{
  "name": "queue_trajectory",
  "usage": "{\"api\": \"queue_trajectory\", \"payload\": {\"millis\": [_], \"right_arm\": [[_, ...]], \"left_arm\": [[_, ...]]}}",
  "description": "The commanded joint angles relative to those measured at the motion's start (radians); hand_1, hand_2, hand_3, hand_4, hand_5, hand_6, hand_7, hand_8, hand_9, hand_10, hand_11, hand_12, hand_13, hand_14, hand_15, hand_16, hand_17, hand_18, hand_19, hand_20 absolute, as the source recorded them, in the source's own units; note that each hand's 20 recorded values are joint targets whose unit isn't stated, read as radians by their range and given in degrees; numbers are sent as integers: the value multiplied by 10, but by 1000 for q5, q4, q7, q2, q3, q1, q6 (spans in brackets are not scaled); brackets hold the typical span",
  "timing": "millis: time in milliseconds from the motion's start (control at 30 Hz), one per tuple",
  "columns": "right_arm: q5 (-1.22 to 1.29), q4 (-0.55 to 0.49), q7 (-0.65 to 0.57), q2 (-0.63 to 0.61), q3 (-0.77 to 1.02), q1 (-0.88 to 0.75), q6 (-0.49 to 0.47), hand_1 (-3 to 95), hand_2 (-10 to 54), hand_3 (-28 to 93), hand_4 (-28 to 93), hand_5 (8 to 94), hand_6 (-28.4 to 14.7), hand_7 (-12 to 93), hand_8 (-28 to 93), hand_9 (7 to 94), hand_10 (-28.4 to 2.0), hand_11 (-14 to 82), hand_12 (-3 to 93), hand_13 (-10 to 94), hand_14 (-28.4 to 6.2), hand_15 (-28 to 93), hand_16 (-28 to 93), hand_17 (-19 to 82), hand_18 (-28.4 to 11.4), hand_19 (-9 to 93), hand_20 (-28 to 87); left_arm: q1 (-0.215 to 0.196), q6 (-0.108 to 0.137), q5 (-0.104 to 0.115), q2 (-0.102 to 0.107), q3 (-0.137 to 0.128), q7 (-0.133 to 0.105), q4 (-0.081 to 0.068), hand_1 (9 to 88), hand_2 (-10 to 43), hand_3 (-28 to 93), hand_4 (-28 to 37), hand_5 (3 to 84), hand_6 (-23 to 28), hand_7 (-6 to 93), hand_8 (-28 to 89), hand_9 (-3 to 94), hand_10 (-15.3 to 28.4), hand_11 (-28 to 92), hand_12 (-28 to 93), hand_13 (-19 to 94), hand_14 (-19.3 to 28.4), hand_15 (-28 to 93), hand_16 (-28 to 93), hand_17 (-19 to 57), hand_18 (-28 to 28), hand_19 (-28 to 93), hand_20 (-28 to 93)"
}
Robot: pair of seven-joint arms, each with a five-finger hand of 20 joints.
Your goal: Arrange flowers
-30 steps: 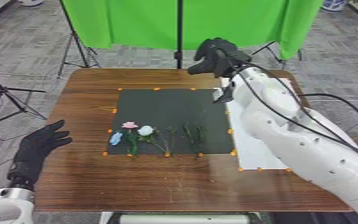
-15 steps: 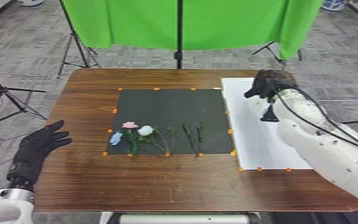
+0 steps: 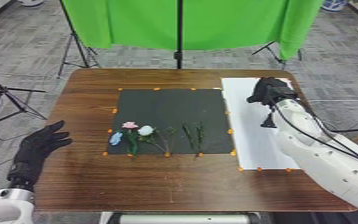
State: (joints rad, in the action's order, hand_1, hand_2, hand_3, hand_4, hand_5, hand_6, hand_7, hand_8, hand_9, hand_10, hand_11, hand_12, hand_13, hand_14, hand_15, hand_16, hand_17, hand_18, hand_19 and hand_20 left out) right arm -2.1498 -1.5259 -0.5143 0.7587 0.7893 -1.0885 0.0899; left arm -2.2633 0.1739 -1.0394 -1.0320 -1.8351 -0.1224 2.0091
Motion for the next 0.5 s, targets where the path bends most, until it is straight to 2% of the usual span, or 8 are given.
{"api": "queue_trajectory", "payload": {"millis": [33,133,267,500], "right_arm": [[-47,19,-7,-5,-26,7,24,343,-95,670,-135,653,18,172,-95,801,-123,299,272,860,-52,611,343,576,-172,932,546],[-47,49,-10,13,-38,4,42,344,-95,671,-139,653,18,173,-95,801,-123,301,272,868,-46,606,342,581,-169,932,547],[-56,91,-11,34,-62,8,81,352,-95,669,-144,658,15,175,-96,833,-113,311,265,920,-17,556,340,630,-143,932,525],[-75,131,-3,52,-105,5,158,414,-95,663,-157,675,11,185,-95,865,-116,317,265,937,-11,552,335,661,-126,932,501]], "left_arm": [[-13,-11,-3,-5,3,15,0,236,139,623,-283,428,71,83,-54,447,151,220,133,392,201,300,-13,68,161,203,210],[-13,-10,-4,-6,2,15,0,236,139,623,-283,428,71,82,-54,447,151,220,132,392,201,300,-13,68,161,202,210],[-8,-10,-2,-7,6,10,-4,236,139,623,-283,427,71,82,-53,447,151,220,132,392,200,301,-13,68,161,202,210],[-10,-7,-2,-10,5,8,-3,236,139,624,-283,428,71,83,-54,446,151,219,132,392,200,300,-12,68,161,202,210]]}}
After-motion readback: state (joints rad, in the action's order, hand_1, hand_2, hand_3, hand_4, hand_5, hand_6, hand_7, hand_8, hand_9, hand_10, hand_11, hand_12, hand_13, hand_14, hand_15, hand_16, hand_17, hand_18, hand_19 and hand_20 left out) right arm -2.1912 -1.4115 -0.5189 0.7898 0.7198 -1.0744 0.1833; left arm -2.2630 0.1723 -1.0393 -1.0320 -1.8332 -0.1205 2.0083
